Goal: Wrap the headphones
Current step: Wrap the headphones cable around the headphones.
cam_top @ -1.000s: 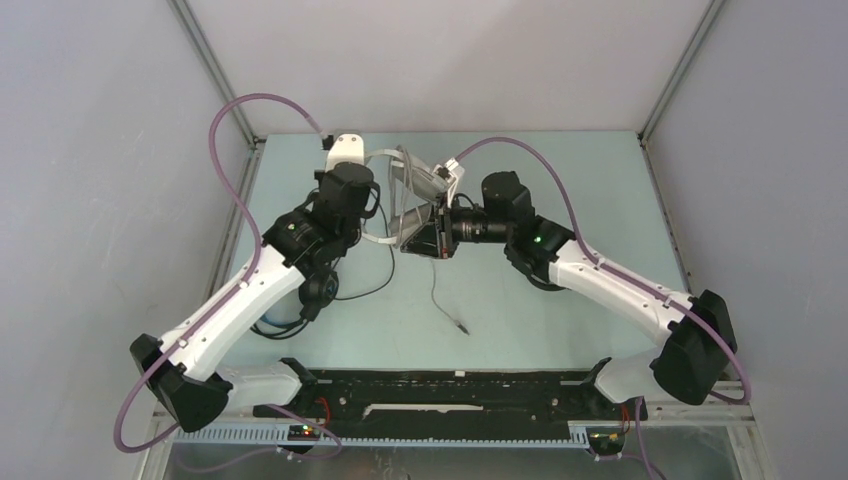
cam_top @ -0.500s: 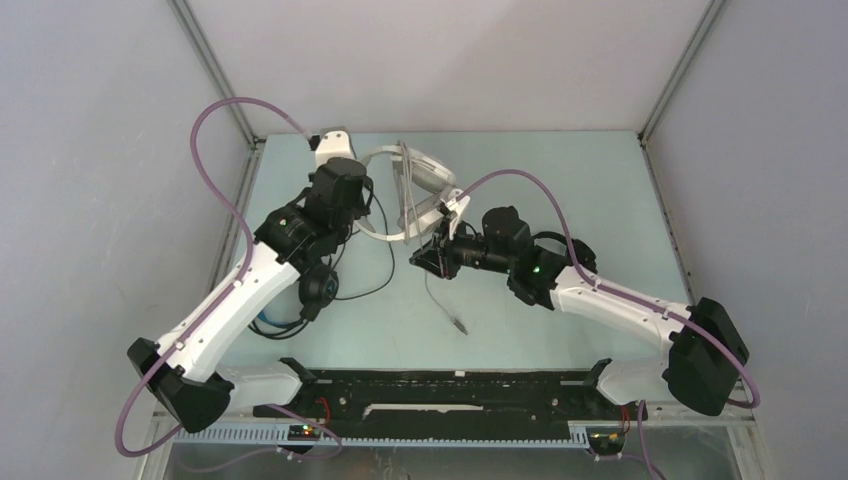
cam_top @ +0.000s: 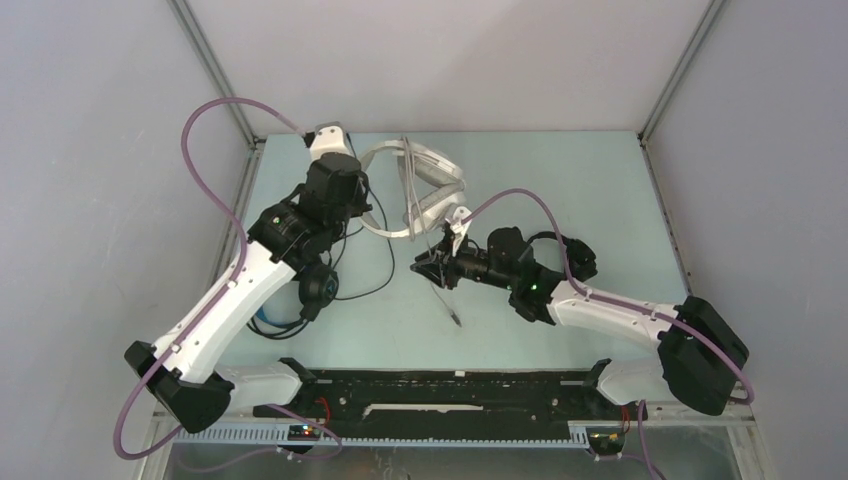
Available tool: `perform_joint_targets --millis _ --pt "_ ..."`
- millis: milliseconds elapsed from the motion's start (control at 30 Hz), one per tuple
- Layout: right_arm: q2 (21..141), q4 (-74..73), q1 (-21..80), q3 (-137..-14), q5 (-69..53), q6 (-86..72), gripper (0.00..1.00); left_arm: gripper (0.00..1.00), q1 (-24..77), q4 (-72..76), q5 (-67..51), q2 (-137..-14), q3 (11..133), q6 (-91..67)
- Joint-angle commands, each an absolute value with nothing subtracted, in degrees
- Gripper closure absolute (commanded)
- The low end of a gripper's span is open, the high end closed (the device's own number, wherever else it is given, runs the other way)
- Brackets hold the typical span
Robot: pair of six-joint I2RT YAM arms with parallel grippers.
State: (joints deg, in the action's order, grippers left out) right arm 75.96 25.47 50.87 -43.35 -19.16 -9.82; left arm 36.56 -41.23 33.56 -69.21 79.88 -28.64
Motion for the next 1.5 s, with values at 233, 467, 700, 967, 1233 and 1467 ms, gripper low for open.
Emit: perform_joint_targets --millis 233,467,700,967,1233,1467 --pt "78.6 40.1 52.1 -35.3 -18.1 -5.9 0.71 1.00 35.4 -36.0 29.4 -66.4 85.7 -34.8" --pt "80.9 45.3 52.5 -30.9 -17.0 -4.6 0.69 1.00 34.1 -35.8 26.9 -65.9 85.3 -36.0" --pt "86.1 50.3 52.7 -28.7 -16.0 -4.1 0.66 1.00 32.9 -35.3 24.6 -65.4 84.7 -37.1" --pt "93.6 58.8 52.7 -27.3 -16.9 -4.5 0.60 1.00 32.4 -34.9 23.9 -65.0 83.9 -37.2" --pt "103.5 72.2 52.5 -27.6 -16.9 -2.2 0.55 1.00 32.2 -35.1 23.9 -64.5 83.6 -37.0" --pt "110.4 80.6 52.4 -28.2 -15.9 -1.9 0.55 1.00 32.1 -35.2 23.7 -64.3 83.6 -37.0"
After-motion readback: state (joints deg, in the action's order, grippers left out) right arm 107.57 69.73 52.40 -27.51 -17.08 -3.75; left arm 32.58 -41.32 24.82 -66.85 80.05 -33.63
